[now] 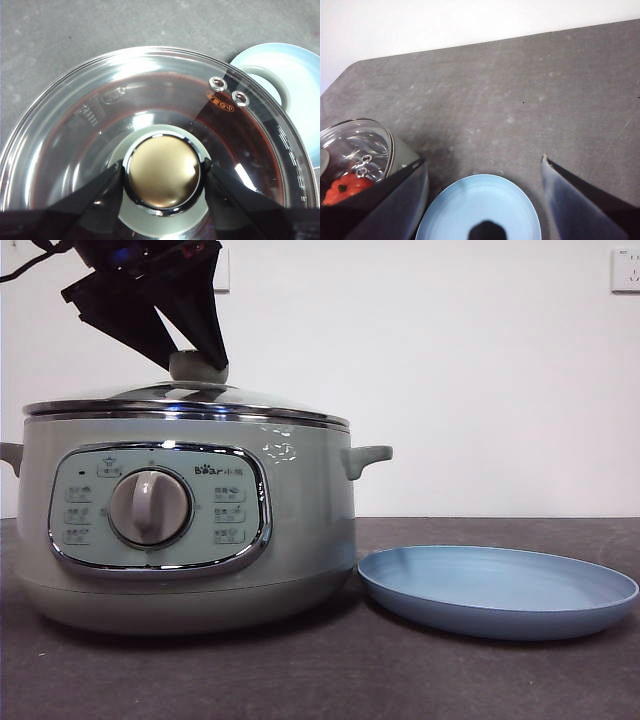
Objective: Take the pumpkin out from the steamer,put the pumpkin in the blue plate,close the lid
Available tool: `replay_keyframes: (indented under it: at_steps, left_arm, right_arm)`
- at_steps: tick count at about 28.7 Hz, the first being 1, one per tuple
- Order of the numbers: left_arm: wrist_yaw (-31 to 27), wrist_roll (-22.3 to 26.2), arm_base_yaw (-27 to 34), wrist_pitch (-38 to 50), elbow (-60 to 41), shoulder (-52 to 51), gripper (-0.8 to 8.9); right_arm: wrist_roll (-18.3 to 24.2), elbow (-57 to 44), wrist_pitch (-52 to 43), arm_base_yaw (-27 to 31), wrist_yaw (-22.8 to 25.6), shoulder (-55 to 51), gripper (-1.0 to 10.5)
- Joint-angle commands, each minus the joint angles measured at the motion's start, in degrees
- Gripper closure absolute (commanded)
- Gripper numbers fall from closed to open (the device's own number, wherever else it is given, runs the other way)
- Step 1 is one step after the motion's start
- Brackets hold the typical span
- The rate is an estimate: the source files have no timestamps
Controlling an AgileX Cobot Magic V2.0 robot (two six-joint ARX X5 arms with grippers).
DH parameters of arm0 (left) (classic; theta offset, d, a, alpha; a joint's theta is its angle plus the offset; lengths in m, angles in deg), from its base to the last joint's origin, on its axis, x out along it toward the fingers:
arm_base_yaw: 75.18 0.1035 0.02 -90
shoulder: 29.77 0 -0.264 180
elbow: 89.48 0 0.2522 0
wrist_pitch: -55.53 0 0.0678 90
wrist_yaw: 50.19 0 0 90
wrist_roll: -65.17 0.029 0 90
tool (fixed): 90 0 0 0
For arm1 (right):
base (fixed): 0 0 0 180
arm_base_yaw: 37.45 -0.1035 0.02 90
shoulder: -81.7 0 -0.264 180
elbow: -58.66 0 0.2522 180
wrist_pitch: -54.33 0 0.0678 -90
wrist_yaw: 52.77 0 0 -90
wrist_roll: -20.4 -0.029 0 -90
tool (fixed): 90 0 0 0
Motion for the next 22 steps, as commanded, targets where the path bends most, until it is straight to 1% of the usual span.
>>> replay_keyframes:
  at_steps: [1,5,9,12,16,19,22]
  left_arm:
    - [-1.1,1.1,-0.2,2.3,0.1,-2.5,8.21]
    - [-3.3,1.1,-0.2,2.2,0.6,-6.0,8.21]
    - [-4.6,1.1,-0.2,1.9,0.6,-11.0,8.21]
    - [-7.1,1.1,-0.2,1.0,0.6,-15.0,8.21]
    - [-10.7,1.1,-0.2,-1.4,0.6,-20.5,8.21]
    - [-12.4,1.0,-0.2,-3.3,0.6,-24.1,8.21]
    - [-14.5,0.7,-0.2,-5.5,0.6,-27.5,8.21]
  right_arm:
    - [0.3,0.0,-0.4,-0.1,0.2,0.1,5.7]
    - [0.2,0.0,-0.6,-0.3,-1.1,0.2,5.7]
    - [0.0,0.0,-2.2,-2.1,-6.8,1.7,5.7]
    - [0.1,0.0,-3.6,-4.5,-8.1,3.8,5.7]
    - [-0.2,0.1,-6.8,-10.7,-10.5,8.2,5.7]
    - [0.1,0.8,-8.6,-15.8,-10.4,12.0,5.7]
    - [0.7,4.1,-8.5,-21.8,-10.2,17.9,5.6]
